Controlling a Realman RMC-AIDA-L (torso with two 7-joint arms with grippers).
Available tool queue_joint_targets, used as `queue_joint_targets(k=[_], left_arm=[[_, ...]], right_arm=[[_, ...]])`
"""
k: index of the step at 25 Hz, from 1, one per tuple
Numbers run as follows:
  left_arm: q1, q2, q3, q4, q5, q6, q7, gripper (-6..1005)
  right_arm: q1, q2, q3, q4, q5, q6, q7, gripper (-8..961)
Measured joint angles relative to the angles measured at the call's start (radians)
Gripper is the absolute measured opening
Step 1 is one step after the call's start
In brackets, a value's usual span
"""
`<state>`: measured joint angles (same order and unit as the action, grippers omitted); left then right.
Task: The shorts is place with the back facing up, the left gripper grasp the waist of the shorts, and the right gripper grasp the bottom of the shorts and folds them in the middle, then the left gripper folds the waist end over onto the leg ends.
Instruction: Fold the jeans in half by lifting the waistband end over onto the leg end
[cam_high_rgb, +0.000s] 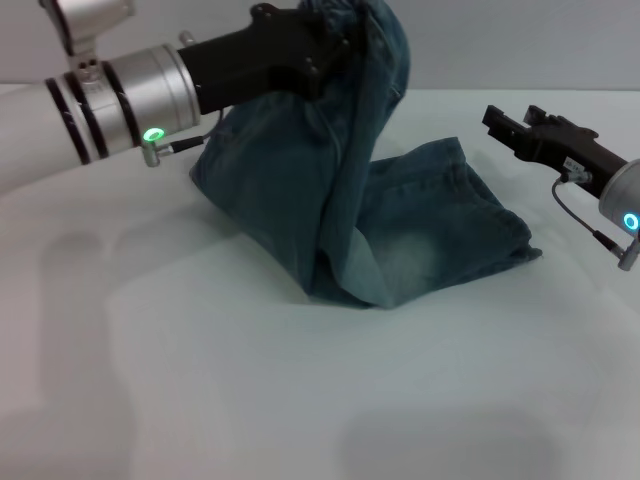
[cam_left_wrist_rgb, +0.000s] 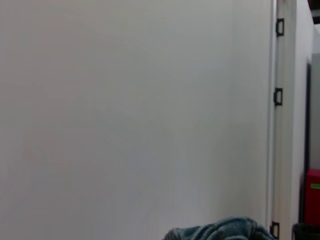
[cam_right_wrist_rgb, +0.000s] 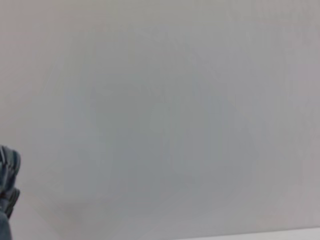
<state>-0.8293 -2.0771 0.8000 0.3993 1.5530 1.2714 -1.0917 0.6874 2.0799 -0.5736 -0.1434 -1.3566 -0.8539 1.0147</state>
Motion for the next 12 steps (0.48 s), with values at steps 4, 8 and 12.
queue_joint_targets(k=[4, 8, 12], left_arm=[[-0.003, -0.001, 0.111, -0.009, -0.079, -0.028, 0.002, 129], [-0.001, -0.001, 0.214, -0.011, -0.177, -0.055, 0.003, 133], [0.010, -0.001, 0.289, -0.008, -0.259, -0.066, 0.021, 138]], right_arm=[[-0.007, 0.000, 0.000, 0.005, 0.001, 0.004, -0.007, 676], [-0.015, 0.001, 0.000, 0.011, 0.002, 0.004, -0.008, 676], [-0.028, 0.002, 0.000, 0.015, 0.013, 0.002, -0.008, 676]])
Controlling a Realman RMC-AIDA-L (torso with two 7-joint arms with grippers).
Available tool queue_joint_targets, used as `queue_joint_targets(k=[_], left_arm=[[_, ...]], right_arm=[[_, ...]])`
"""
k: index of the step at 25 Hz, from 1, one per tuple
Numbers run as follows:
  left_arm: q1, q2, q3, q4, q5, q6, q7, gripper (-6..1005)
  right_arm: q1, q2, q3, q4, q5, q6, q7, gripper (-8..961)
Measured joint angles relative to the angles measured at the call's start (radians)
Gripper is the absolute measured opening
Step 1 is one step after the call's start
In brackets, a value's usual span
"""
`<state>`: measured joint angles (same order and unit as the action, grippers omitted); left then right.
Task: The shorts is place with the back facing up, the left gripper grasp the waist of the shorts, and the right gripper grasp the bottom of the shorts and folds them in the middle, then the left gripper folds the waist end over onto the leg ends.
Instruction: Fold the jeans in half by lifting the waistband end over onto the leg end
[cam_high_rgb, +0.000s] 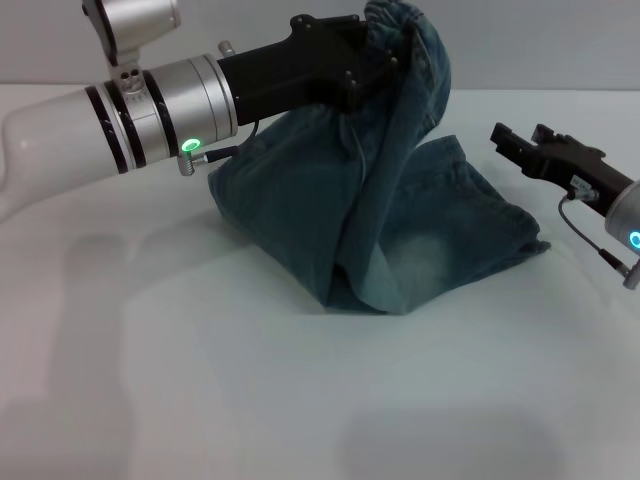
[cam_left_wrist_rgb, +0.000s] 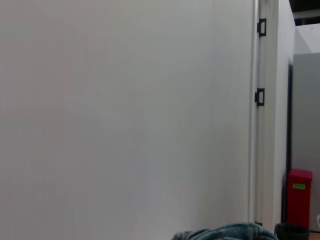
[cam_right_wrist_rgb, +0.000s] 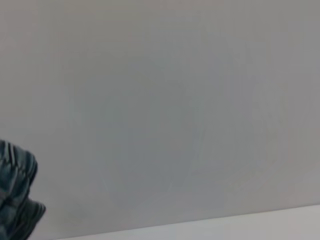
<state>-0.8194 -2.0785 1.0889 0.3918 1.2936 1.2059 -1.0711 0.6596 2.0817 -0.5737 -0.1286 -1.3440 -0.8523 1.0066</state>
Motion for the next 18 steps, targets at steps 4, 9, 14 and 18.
queue_joint_targets(k=[4, 9, 14, 18], left_arm=[[0.009, 0.000, 0.028, 0.006, -0.031, 0.002, 0.018, 246], [0.011, 0.001, 0.042, 0.007, -0.032, 0.002, 0.020, 440], [0.015, 0.006, 0.076, 0.021, -0.028, 0.001, 0.017, 654], [0.022, 0.007, 0.139, 0.056, -0.026, -0.017, 0.011, 801]], right_arm=[[-0.006, 0.001, 0.000, 0.008, 0.004, -0.004, 0.000, 676], [-0.003, 0.001, 0.000, 0.017, 0.005, -0.004, 0.000, 676], [0.002, 0.001, 0.001, 0.025, 0.005, -0.005, 0.000, 676], [0.002, 0.002, 0.002, 0.028, 0.005, -0.007, 0.000, 676]])
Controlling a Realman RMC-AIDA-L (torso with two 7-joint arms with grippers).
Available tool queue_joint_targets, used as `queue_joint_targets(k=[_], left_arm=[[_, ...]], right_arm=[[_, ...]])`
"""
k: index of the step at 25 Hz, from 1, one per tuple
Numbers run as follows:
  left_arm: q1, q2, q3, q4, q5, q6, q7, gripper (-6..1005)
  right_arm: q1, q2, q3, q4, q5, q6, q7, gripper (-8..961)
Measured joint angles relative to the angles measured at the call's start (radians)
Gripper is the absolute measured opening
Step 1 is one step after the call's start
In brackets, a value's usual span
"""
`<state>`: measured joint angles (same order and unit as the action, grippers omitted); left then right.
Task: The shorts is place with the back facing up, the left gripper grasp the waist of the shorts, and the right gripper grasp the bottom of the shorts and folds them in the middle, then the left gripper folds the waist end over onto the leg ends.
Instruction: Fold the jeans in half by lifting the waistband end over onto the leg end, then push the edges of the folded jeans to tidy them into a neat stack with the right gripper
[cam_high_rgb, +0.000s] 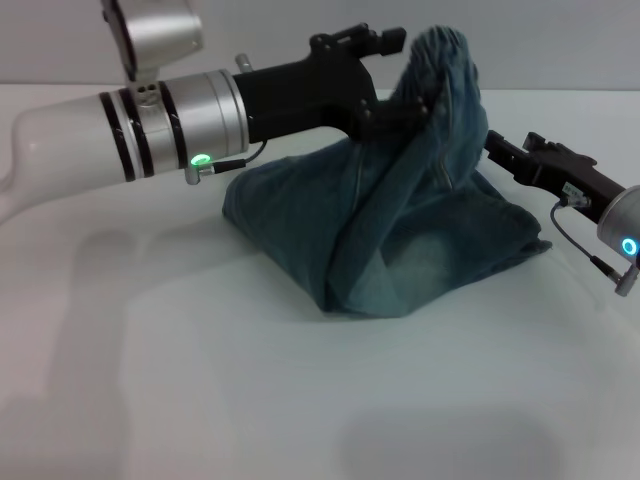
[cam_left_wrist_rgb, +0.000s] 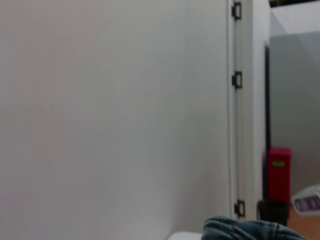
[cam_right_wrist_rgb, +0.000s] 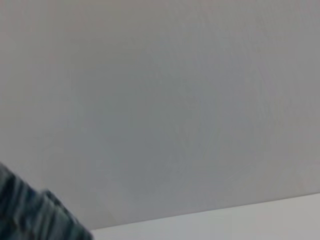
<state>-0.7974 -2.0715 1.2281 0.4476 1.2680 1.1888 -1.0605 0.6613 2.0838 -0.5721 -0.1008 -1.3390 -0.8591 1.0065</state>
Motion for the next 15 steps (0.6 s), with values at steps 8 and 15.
queue_joint_targets(k=[8, 15], left_arm=[[0.033, 0.001, 0.187, 0.137, 0.089, -0.221, -0.002, 845], [0.047, 0.000, 0.210, 0.170, 0.081, -0.331, 0.007, 846]], right_arm=[[0.000, 0.001, 0.000, 0.017, 0.000, -0.019, 0.005, 676], [-0.001, 0.001, 0.000, 0.021, 0.000, -0.043, 0.005, 676]])
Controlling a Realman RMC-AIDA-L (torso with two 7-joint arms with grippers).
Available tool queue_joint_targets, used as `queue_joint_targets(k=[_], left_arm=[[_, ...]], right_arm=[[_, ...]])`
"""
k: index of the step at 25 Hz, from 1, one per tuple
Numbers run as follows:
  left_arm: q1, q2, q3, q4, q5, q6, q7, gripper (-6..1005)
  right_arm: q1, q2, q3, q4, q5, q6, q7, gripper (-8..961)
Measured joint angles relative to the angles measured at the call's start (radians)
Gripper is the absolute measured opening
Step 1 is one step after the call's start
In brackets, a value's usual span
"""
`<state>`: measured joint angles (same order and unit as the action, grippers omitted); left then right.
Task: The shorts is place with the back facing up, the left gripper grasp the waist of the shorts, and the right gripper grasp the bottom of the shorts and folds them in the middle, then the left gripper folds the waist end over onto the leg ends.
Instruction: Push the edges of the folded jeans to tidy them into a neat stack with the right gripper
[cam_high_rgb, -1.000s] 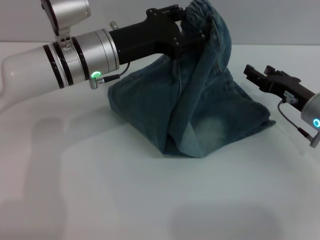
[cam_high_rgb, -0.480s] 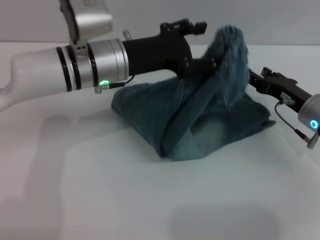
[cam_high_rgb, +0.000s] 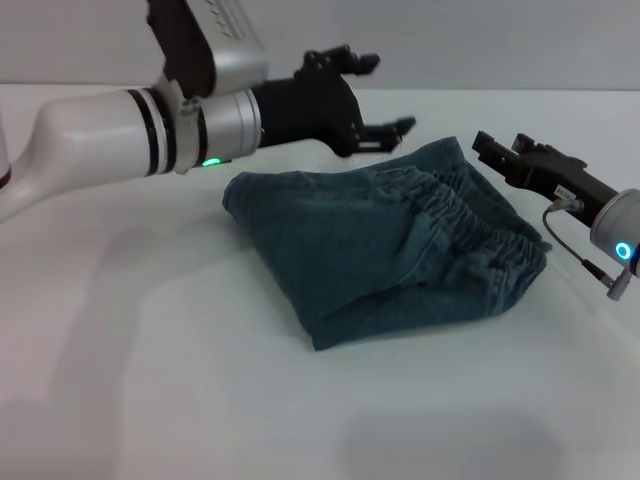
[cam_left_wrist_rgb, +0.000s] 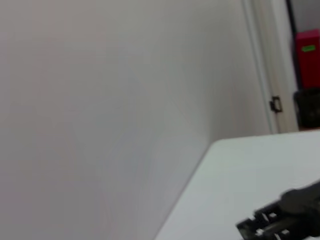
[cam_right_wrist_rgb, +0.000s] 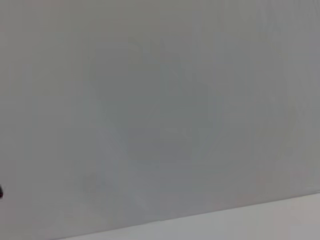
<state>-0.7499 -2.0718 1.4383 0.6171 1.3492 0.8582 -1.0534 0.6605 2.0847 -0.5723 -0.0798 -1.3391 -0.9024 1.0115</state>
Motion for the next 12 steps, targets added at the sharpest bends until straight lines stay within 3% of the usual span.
queue_joint_targets(k=[7, 12], left_arm=[[0.062, 0.004, -0.076, 0.003, -0.191, -0.006, 0.027, 845], [0.132, 0.010, -0.142, 0.004, -0.356, 0.027, 0.084, 845]], right_arm=[[-0.037, -0.007, -0.010, -0.056, -0.010, -0.173, -0.001, 676], [-0.042, -0.016, -0.108, -0.156, -0.125, -0.370, 0.089, 676]])
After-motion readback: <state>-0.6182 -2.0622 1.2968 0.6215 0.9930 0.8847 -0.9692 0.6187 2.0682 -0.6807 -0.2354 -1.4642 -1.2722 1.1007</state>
